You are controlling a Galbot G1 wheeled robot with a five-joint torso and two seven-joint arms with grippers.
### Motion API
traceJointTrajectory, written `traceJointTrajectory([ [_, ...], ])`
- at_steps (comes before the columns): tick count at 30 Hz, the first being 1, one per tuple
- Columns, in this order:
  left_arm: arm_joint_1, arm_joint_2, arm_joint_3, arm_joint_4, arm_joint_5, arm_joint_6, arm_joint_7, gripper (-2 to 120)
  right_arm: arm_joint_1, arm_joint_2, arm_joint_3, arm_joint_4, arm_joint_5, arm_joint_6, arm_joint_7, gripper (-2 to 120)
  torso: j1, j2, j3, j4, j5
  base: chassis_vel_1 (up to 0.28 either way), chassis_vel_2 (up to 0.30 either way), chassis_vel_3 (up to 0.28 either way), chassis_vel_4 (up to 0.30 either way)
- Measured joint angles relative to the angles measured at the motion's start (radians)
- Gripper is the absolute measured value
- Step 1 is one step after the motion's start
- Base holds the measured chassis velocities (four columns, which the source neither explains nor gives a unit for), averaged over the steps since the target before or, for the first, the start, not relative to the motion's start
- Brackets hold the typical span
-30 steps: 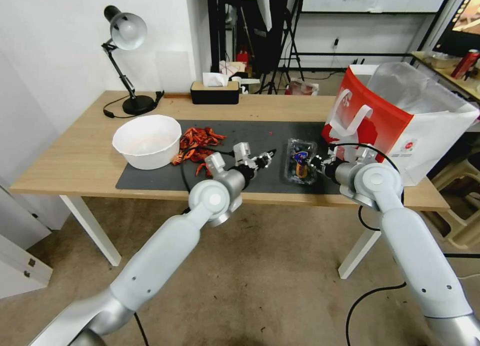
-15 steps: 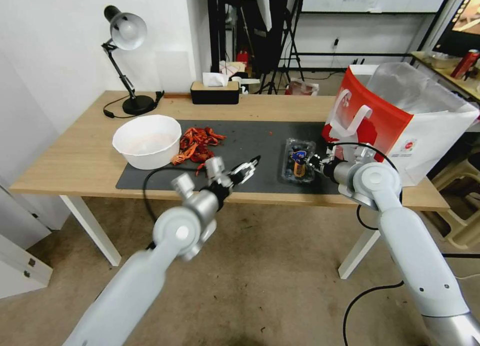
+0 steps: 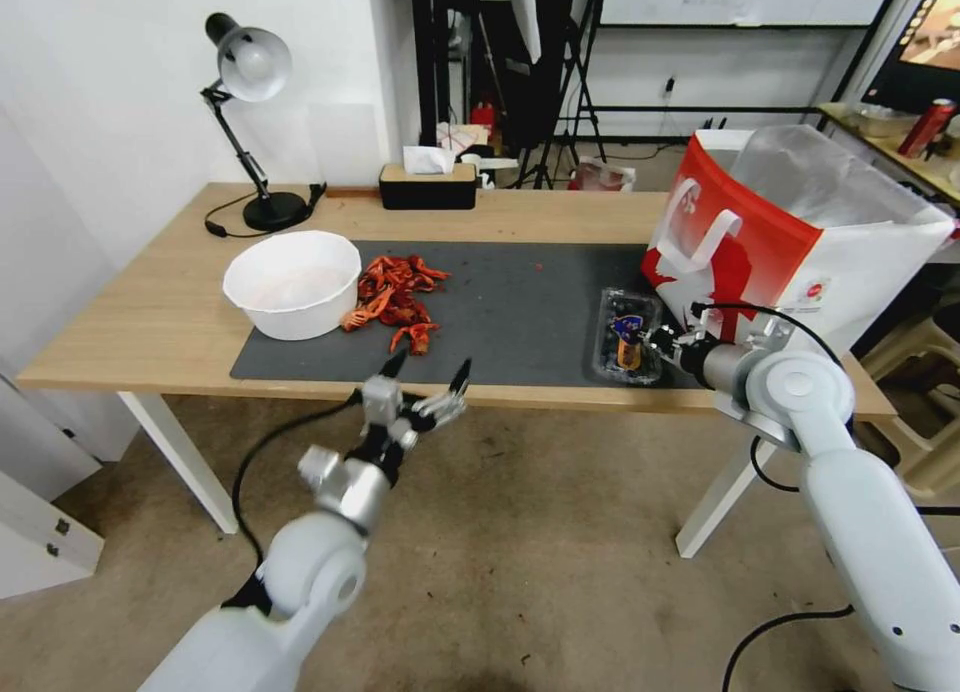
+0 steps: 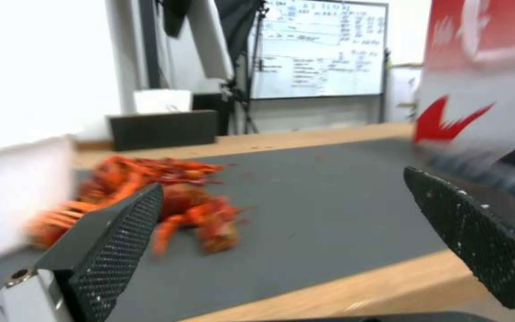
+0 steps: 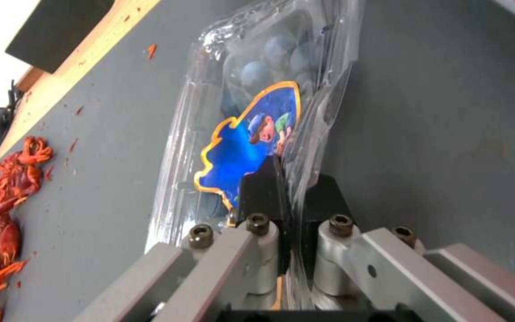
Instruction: Close the takeout container lid, then place the container into the takeout bag.
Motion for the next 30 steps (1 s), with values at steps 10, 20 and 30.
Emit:
traceJointTrajectory([
  [10, 0.096, -0.04, -0.017, 0.03, 0.134, -0.005, -0.141, 100, 0.006, 0.009, 0.001, 0.003, 0.015, 0.0, -0.023, 0, 0.0, 0.0, 0.0, -0.0002, 0.0005, 0.0, 0.0, 0.0, 0.0],
  [20, 0.109, -0.065, -0.022, 0.044, 0.135, -0.002, -0.16, 100, 0.01, 0.012, 0.003, 0.028, 0.038, -0.001, -0.055, 0, 0.0, 0.0, 0.0, -0.0002, 0.0003, 0.0, 0.0, 0.0, 0.0],
  [30, 0.138, -0.087, -0.046, 0.04, 0.131, -0.004, -0.16, 100, 0.015, 0.001, 0.01, 0.11, 0.035, 0.081, -0.182, 0, 0.0, 0.0, 0.0, -0.0001, 0.0001, 0.0, 0.0, 0.0, 0.0],
])
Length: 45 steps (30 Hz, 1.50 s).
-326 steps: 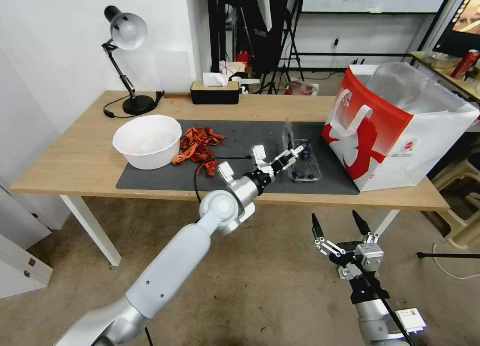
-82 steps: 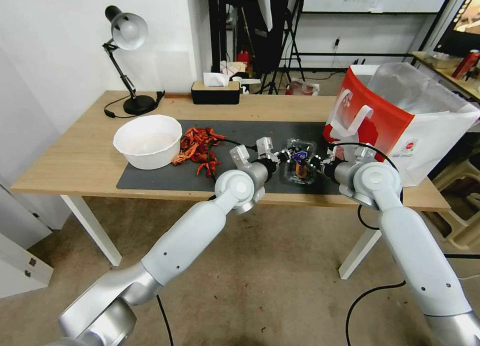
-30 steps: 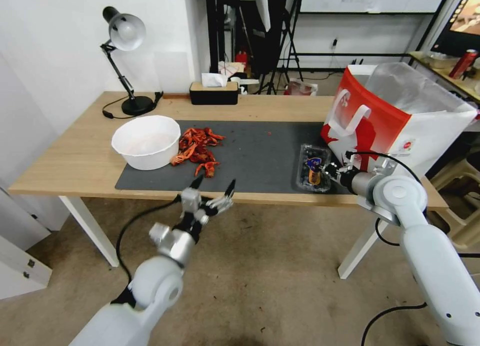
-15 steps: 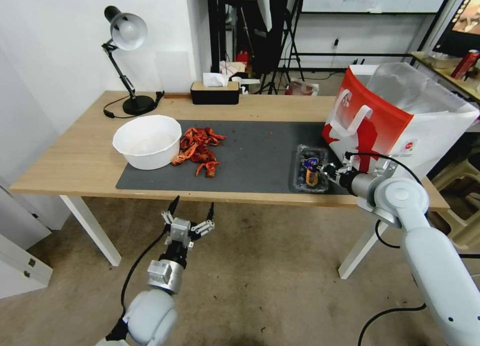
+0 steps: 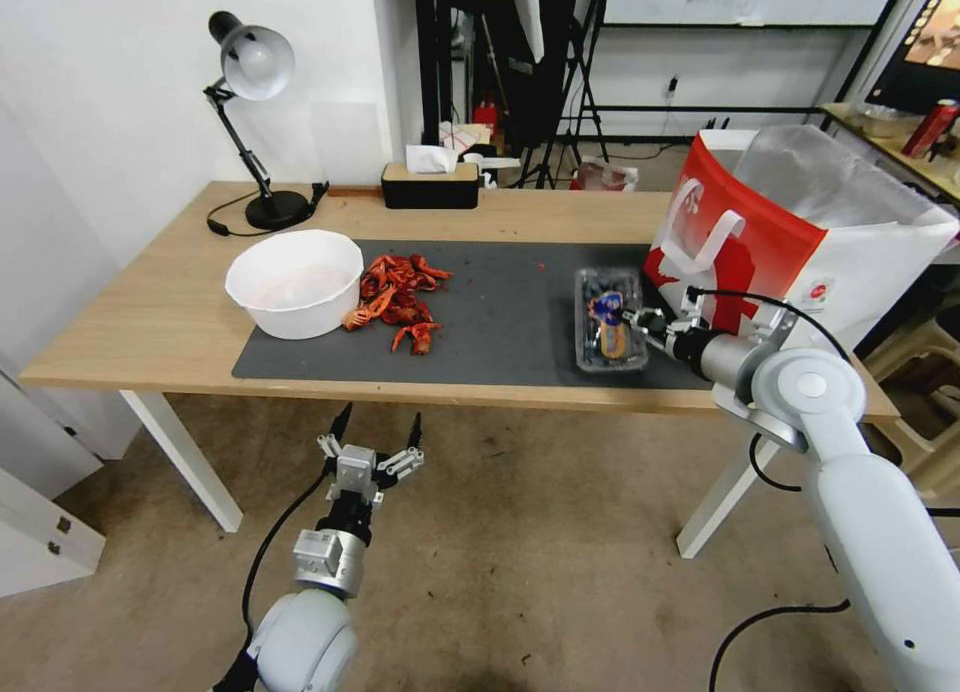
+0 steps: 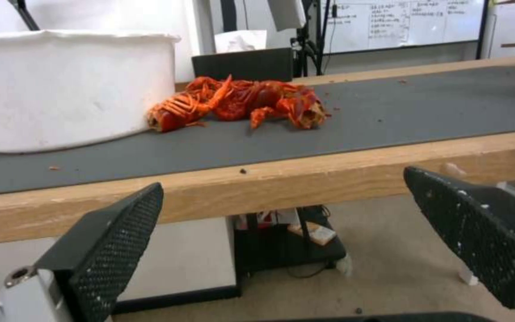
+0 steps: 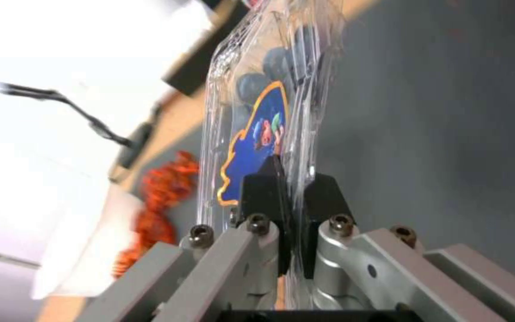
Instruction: Close the takeout container lid, then place the container into the takeout bag.
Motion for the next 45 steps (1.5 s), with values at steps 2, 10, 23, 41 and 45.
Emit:
traceJointTrajectory([
  [2, 0.001, -0.002, -0.002, -0.002, 0.0, 0.0, 0.0, 100, 0.002, -0.004, 0.0, 0.009, -0.004, 0.01, -0.015, 0, 0.0, 0.0, 0.0, 0.0, 0.0001, 0.0, 0.0, 0.0, 0.0],
  [10, 0.018, -0.009, -0.023, -0.011, 0.0, -0.007, 0.001, 100, 0.043, -0.07, 0.002, 0.075, -0.113, 0.24, -0.268, 0, 0.0, 0.0, 0.0, -0.0001, 0.0001, 0.0, 0.0, 0.0, 0.0],
  [23, 0.021, -0.013, -0.03, -0.014, -0.002, -0.009, 0.002, 100, 0.225, -0.189, 0.016, 0.031, -0.422, 0.479, -0.128, 0, 0.0, 0.0, 0.0, 0.0, 0.0, 0.0, 0.0, 0.0, 0.0],
  [41, 0.02, -0.027, -0.016, -0.003, -0.009, -0.01, 0.001, 100, 0.207, -0.226, 0.026, -0.057, -0.696, 0.382, 0.128, 0, 0.0, 0.0, 0.0, -0.0001, 0.0001, 0.0, 0.0, 0.0, 0.0],
  [45, 0.014, -0.022, -0.017, -0.006, -0.017, -0.005, 0.0, 100, 0.189, -0.212, 0.031, -0.048, -0.637, 0.352, 0.141, 0, 0.0, 0.0, 0.0, 0.0, 0.0001, 0.0, 0.0, 0.0, 0.0],
])
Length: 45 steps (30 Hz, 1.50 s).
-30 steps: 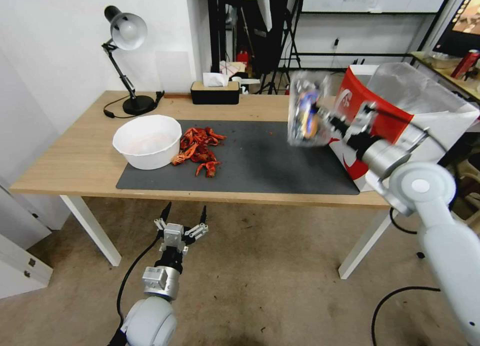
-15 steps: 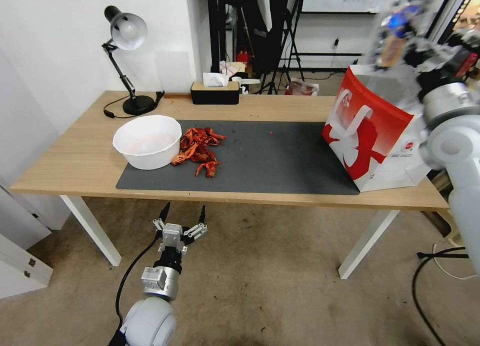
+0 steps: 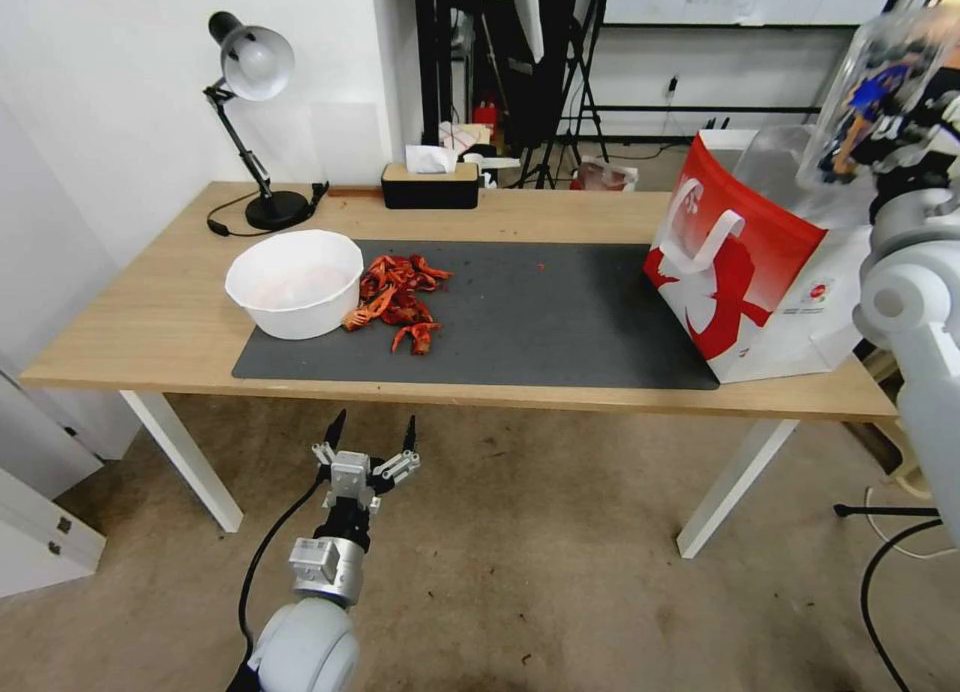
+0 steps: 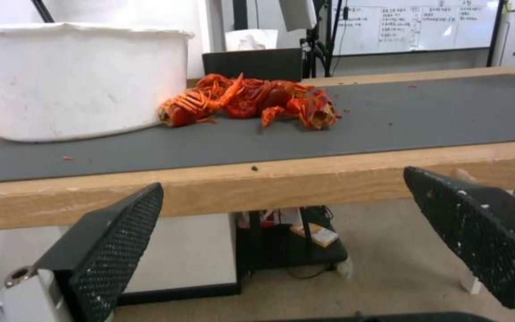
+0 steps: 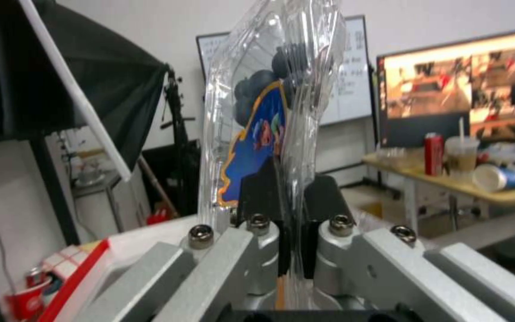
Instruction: Close the takeout container lid, then place the container into the takeout bag.
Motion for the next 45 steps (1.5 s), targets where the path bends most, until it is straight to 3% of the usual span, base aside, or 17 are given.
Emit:
traceJointTrajectory([
  [15, 0.007, -0.002, -0.008, -0.009, -0.004, 0.001, -0.006, 100, -0.03, 0.021, 0.01, 0.015, 0.097, -0.05, 0.011, 56, 0.0, 0.0, 0.0, 0.0, -0.0001, 0.0, 0.0, 0.0, 0.0],
  [17, 0.007, -0.002, -0.009, -0.009, -0.004, 0.001, -0.006, 100, -0.031, 0.022, 0.01, 0.016, 0.097, -0.05, 0.009, 59, 0.0, 0.0, 0.0, 0.0, -0.0001, 0.0, 0.0, 0.0, 0.0],
  [20, 0.008, -0.001, -0.012, -0.014, -0.006, 0.002, -0.007, 100, -0.036, 0.024, 0.01, 0.024, 0.099, -0.041, -0.01, 75, 0.0, 0.0, 0.0, 0.0, -0.0001, 0.0, 0.0, 0.0, 0.0],
  [27, 0.01, -0.001, -0.014, -0.015, -0.008, 0.003, -0.006, 100, -0.053, 0.023, 0.013, 0.051, 0.093, -0.011, -0.059, 97, 0.0, 0.0, 0.0, 0.0, 0.0, 0.0, 0.0, 0.0, 0.0],
  [31, 0.011, -0.001, -0.016, -0.015, -0.008, 0.003, -0.006, 100, -0.078, 0.017, 0.015, 0.077, 0.084, 0.031, -0.12, 100, 0.0, 0.0, 0.0, -0.0001, -0.0001, 0.0, 0.0, 0.0, 0.0],
  [36, 0.016, -0.002, -0.021, -0.016, -0.009, -0.001, -0.002, 100, -0.153, 0.006, 0.017, 0.149, 0.061, 0.126, -0.293, 100, 0.0, 0.0, 0.0, 0.0, -0.0001, 0.0, 0.0, 0.0, 0.0],
  [45, 0.021, -0.011, -0.026, -0.016, -0.014, -0.022, 0.01, 100, -0.335, -0.006, 0.048, 0.273, -0.01, 0.17, -0.42, 100, 0.0, 0.0, 0.0, 0.0, -0.0001, 0.0, 0.0, 0.0, 0.0],
])
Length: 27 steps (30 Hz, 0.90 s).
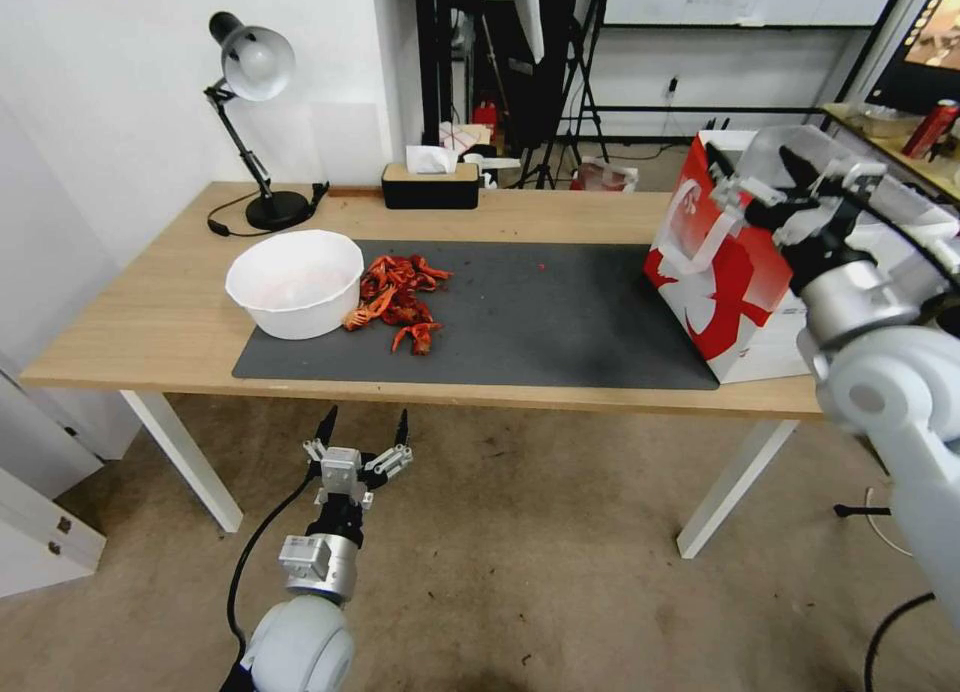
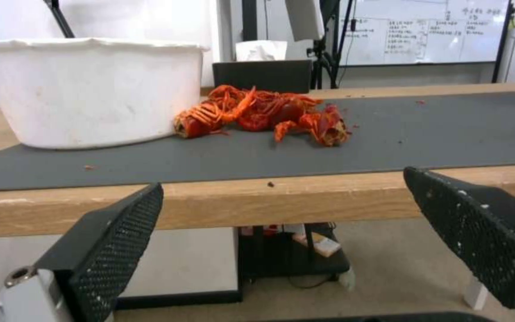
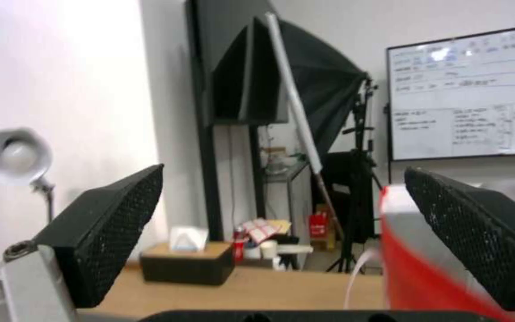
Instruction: Close the takeout container lid, then place the container into the takeout bag.
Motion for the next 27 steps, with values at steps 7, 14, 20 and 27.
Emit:
traceJointTrajectory([
  [7, 0.012, 0.0, -0.008, -0.01, -0.002, -0.005, 0.004, 100, -0.19, 0.037, 0.041, 0.073, -0.141, 0.037, -0.033, 100, 0.0, 0.0, 0.0, -0.0003, 0.0002, 0.0, 0.0, 0.0, 0.0],
  [14, 0.029, -0.006, -0.014, -0.015, 0.005, -0.008, 0.004, 100, -0.361, 0.11, 0.082, 0.141, -0.274, 0.078, -0.014, 100, 0.0, 0.0, 0.0, 0.0, 0.0001, 0.0, 0.0, 0.0, 0.0],
  [20, 0.039, -0.008, -0.022, -0.019, 0.006, -0.011, 0.003, 100, -0.461, 0.161, 0.101, 0.162, -0.349, 0.135, 0.0, 100, 0.0, 0.0, 0.0, 0.0001, 0.0, 0.0, 0.0, 0.0, 0.0],
  [27, 0.054, -0.014, -0.03, -0.018, 0.003, -0.035, 0.005, 100, -0.586, 0.235, 0.108, 0.165, -0.439, 0.217, 0.012, 100, 0.0, 0.0, 0.0, 0.0, -0.0002, 0.0, 0.0, 0.0, 0.0],
])
